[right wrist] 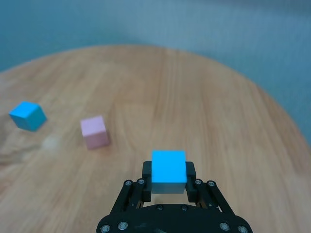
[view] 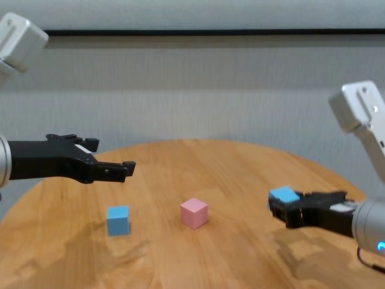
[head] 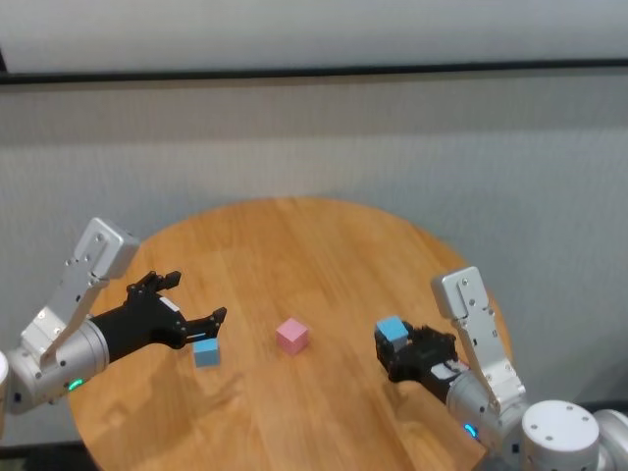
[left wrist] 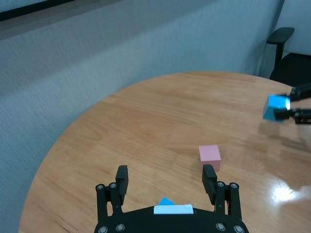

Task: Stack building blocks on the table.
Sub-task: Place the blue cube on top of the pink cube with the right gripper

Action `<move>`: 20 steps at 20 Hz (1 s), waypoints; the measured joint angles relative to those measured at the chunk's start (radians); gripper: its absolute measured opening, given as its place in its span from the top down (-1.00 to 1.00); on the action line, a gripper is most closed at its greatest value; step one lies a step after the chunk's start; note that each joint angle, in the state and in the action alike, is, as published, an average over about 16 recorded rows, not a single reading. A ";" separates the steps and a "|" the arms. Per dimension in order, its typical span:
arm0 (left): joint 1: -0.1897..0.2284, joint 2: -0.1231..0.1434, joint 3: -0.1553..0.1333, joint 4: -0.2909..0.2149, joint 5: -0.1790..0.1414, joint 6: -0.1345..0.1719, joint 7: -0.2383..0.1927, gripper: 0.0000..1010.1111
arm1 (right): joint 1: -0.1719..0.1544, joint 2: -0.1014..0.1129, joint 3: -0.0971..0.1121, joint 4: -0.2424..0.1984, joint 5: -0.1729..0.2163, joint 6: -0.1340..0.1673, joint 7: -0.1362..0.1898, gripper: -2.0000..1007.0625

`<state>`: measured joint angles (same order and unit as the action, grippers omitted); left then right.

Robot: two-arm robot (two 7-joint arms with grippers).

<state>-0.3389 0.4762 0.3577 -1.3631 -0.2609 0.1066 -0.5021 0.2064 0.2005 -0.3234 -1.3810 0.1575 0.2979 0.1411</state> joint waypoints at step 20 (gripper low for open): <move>0.000 0.000 0.000 0.000 0.000 0.000 0.000 -0.98 | 0.151 0.070 -0.079 0.137 0.055 -0.177 0.332 0.26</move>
<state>-0.3389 0.4762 0.3577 -1.3631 -0.2609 0.1066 -0.5022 0.3575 0.2705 -0.4025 -1.2445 0.2121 0.1205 0.4728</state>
